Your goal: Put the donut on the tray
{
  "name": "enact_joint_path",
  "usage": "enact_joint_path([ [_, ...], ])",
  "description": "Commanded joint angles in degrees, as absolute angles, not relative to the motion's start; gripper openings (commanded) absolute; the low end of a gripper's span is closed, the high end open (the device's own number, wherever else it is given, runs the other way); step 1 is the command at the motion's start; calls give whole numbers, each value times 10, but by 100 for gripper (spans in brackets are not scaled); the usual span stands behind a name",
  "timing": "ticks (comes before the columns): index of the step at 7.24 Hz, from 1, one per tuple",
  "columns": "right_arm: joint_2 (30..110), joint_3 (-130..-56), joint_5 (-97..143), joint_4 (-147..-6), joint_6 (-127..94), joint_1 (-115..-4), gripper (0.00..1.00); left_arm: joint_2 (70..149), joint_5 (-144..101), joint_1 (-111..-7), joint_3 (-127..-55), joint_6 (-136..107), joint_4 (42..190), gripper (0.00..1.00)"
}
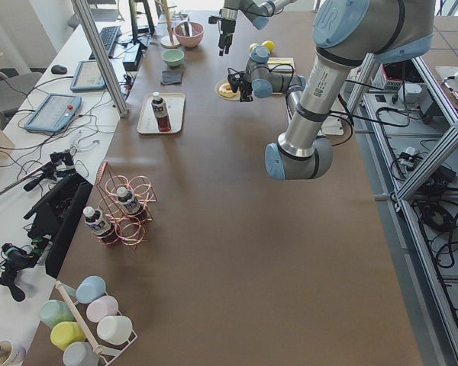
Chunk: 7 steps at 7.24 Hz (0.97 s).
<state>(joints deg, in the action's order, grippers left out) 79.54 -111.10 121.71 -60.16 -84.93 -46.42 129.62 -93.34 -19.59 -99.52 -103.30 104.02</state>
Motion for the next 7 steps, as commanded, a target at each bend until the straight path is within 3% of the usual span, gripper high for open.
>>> enact_joint_path([
  [1,806,-1126,1208,-602,-849,-433,100,1378,-907,-177,-935,-1071,1038,0],
  [5,866,-1146,1163,-600,-840,-384,92,1385,-888,-177,-939,-1072,1040,0],
  [7,873,-1152,1162,-599,-845,-382,59,1384,-888,-177,-938,-1071,1040,0],
])
